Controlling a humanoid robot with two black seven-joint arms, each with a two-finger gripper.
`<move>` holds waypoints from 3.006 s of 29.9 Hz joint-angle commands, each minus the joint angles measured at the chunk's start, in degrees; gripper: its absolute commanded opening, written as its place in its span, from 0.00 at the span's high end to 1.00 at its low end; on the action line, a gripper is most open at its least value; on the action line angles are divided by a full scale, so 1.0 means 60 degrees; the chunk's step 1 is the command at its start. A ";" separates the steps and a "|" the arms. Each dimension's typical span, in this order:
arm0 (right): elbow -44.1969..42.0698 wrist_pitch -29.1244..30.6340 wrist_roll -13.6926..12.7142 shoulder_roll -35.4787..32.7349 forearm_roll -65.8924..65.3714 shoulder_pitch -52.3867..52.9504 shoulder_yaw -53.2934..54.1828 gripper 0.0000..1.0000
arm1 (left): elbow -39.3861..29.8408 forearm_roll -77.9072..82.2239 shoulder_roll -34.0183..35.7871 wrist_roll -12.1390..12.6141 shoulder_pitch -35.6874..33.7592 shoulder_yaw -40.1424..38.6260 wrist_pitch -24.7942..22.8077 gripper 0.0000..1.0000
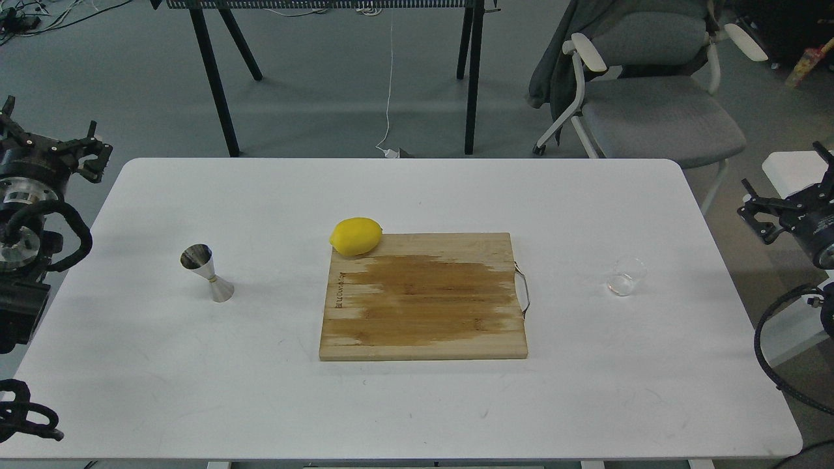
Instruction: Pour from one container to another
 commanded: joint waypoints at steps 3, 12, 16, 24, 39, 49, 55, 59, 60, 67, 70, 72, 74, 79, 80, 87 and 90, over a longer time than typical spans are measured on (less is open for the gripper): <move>-0.0034 0.0000 -0.0004 0.0019 -0.0003 0.0001 0.0040 0.00 | 0.0076 -0.0018 0.0025 -0.0222 0.0060 0.0005 0.0000 0.00; 0.0010 0.0000 0.0011 -0.0127 -0.0018 -0.0203 0.0040 0.00 | 0.1495 -0.0018 -0.0019 -0.0295 -0.0085 0.0064 0.0000 0.00; 0.0010 0.0000 0.0025 -0.0434 -0.0018 -0.0233 0.0055 0.00 | 0.1614 0.0187 0.0580 -0.0236 -0.0818 0.0428 0.0000 0.00; -0.0005 0.0000 0.0040 -0.0655 -0.0003 -0.0248 0.0464 0.00 | 0.2725 0.0524 0.0978 -0.2926 -0.2179 0.5007 0.0000 0.00; -0.0137 0.0000 0.0113 -0.0728 -0.0018 -0.0585 0.0553 0.00 | 1.4252 0.0466 -0.4353 -0.3160 -0.0265 1.3565 0.0000 0.00; -0.0166 0.0000 0.0128 -0.0728 -0.0018 -0.0819 0.0553 0.00 | 1.6453 0.0451 -0.2995 -0.3160 0.3821 1.6994 0.0000 0.00; -0.0152 0.0000 0.0143 -0.0714 -0.0003 -0.0965 0.0553 0.00 | 1.6424 0.0422 -0.2070 -0.3160 0.5727 1.8227 0.0000 0.01; -0.0166 0.0000 0.0216 -0.0714 -0.0018 -0.1083 0.0553 0.00 | 1.6439 0.0407 -0.2011 -0.3160 0.6444 1.8301 0.0000 0.01; -0.0166 0.0000 0.0216 -0.0714 -0.0003 -0.1126 0.0567 0.00 | 1.6468 0.0393 -0.1953 -0.3160 0.6722 1.8301 0.0000 0.02; -0.0342 0.0000 0.0230 -0.0728 -0.0003 -0.1259 0.0567 0.00 | 1.6585 -0.0691 -0.1176 -0.3160 0.8627 1.8828 0.0576 0.03; -0.0357 0.0000 0.0230 -0.0714 -0.0003 -0.1288 0.0567 0.00 | 1.6571 -0.0750 -0.1234 -0.3160 0.9185 1.9018 0.1500 0.03; -0.0356 0.0000 0.0230 -0.0728 -0.0003 -0.1303 0.0567 0.00 | 1.6556 -0.0765 -0.1322 -0.3160 0.9303 1.9150 0.2042 0.03; -0.0357 0.0000 0.0230 -0.0728 -0.0003 -0.1303 0.0567 0.00 | 1.6556 -0.0866 -0.1453 -0.3160 0.9318 1.9428 0.2554 0.04; -0.0357 0.0000 0.0230 -0.0728 -0.0003 -0.1303 0.0582 0.00 | 1.6381 -0.0940 -0.1937 -0.3160 0.9449 2.0087 0.3742 0.04; -0.0371 0.0000 0.0230 -0.0728 -0.0003 -0.1303 0.0582 0.00 | 1.6279 -0.0940 -0.2054 -0.3160 0.9522 2.0204 0.3903 0.04; -0.0576 0.0000 0.0230 -0.0728 -0.0003 -0.1332 0.0597 0.00 | 1.5225 -0.0926 -0.2333 -0.3160 0.9801 2.1083 0.5791 0.04; -0.0576 0.0000 0.0230 -0.0728 -0.0003 -0.1347 0.0597 0.00 | 1.4683 -0.0882 -0.2464 -0.3160 0.9787 2.1377 0.6481 0.04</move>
